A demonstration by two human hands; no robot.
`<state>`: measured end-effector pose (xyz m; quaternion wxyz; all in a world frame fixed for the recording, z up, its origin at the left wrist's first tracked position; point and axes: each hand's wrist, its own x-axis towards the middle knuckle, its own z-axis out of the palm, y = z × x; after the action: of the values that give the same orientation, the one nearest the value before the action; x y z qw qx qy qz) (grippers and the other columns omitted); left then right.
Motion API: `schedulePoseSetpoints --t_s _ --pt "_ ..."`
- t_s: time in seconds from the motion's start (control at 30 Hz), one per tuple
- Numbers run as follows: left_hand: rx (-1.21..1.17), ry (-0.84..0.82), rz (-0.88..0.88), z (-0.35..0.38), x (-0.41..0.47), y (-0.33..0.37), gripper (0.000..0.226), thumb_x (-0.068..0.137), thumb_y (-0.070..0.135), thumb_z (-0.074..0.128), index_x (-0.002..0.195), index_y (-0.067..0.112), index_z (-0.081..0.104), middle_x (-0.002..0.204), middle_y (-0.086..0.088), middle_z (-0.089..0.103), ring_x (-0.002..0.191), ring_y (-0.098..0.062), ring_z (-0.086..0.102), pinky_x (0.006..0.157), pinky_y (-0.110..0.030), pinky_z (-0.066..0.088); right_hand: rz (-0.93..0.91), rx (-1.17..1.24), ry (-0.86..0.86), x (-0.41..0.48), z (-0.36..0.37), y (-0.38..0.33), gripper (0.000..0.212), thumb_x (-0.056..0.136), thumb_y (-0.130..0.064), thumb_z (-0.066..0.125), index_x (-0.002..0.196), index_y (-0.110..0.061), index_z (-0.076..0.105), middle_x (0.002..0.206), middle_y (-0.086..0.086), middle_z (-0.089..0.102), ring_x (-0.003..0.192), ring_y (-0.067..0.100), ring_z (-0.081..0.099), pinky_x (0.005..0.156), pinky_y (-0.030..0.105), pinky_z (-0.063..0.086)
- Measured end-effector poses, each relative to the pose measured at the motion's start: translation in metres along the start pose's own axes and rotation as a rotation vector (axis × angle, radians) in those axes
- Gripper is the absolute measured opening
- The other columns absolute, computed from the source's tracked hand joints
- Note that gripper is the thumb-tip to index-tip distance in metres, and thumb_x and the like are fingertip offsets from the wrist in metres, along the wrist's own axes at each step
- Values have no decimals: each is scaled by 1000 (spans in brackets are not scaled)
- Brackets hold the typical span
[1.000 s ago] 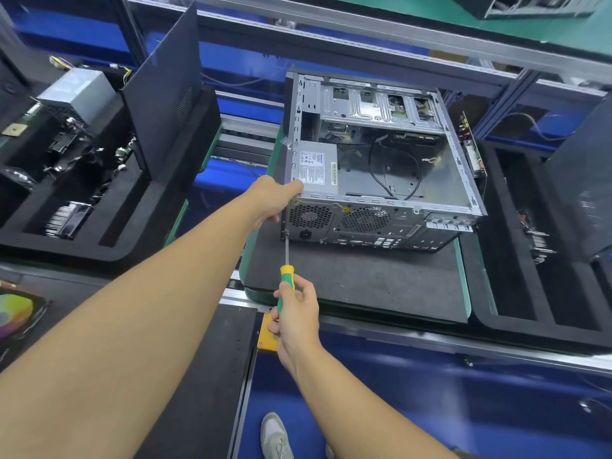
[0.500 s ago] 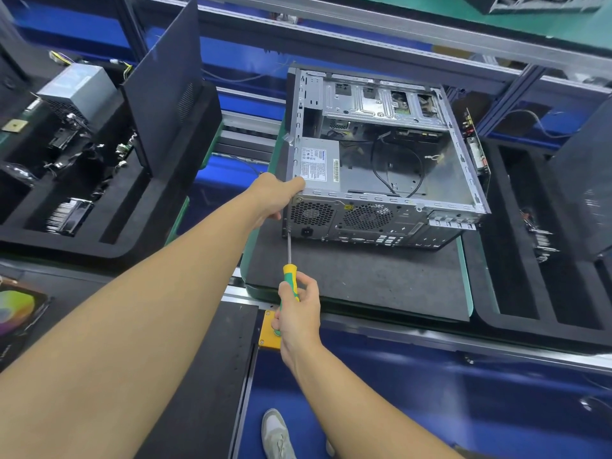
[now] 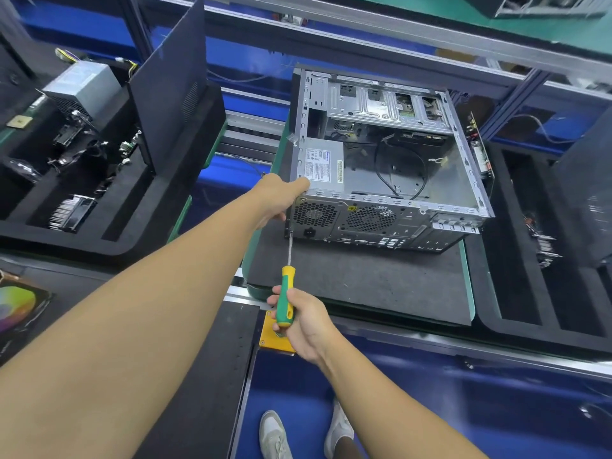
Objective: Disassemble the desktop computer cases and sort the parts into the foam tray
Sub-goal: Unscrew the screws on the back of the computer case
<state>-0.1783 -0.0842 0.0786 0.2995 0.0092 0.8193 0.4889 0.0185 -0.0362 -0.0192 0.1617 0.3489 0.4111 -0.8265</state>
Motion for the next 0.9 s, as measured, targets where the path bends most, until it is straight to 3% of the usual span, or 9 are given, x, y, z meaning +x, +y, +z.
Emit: schedulePoseSetpoints --t_s 0.17,0.27,0.4,0.47,0.57,0.63,0.7,0.83,0.9 --pt "2 0 6 0 -1 -1 62 74 53 56 109 3 64 92 -9 56 68 -23 46 70 -35 46 -142 -208 284 0 11 5 4 100 -18 57 101 -15 55 89 4 56 70 17 45 50 24 40" --pt "8 12 12 0 0 -1 62 72 54 55 110 5 63 99 -12 62 69 -23 48 70 -36 47 -269 -396 456 4 22 3 23 93 -13 63 88 -21 41 81 0 48 63 16 44 49 23 41" --pt "23 21 15 1 0 -2 62 73 55 55 108 5 63 95 -10 58 67 -23 48 70 -36 47 -126 -323 338 2 31 -8 25 97 -16 60 95 -22 36 91 5 50 65 18 54 45 22 48" --pt "37 31 22 2 0 -2 59 75 55 54 108 6 63 94 -9 59 66 -23 48 70 -36 48 -55 -291 260 1 32 -15 21 99 -25 60 105 -20 40 93 5 53 61 14 55 42 23 43" --pt "48 44 25 1 -1 -3 57 76 55 54 105 6 62 88 -7 54 65 -22 48 71 -36 49 46 -136 167 -4 31 -25 34 101 -36 51 120 -7 54 88 9 56 57 17 49 44 27 40" --pt "48 45 17 2 -1 -3 58 76 55 55 106 6 61 86 -6 52 66 -22 48 73 -36 49 104 -8 76 -6 26 -27 43 101 -26 37 123 3 59 83 12 60 60 20 50 51 30 43" --pt "44 42 15 2 -1 -2 59 77 56 55 108 6 60 88 -7 53 67 -23 49 74 -38 50 93 15 33 -8 21 -24 39 100 -16 34 122 4 60 87 14 65 67 21 52 57 32 46" --pt "42 47 15 2 -3 -1 60 76 55 55 108 4 61 86 -7 51 66 -23 49 75 -38 49 -33 -125 59 -7 18 -16 11 100 -13 59 110 -10 57 95 9 63 75 20 56 61 33 51" --pt "41 48 21 2 -4 -2 58 77 54 55 106 4 61 84 -6 48 64 -22 47 73 -36 49 -68 -153 151 -5 17 -12 24 94 -12 68 111 -14 51 97 8 56 72 17 55 62 32 54"
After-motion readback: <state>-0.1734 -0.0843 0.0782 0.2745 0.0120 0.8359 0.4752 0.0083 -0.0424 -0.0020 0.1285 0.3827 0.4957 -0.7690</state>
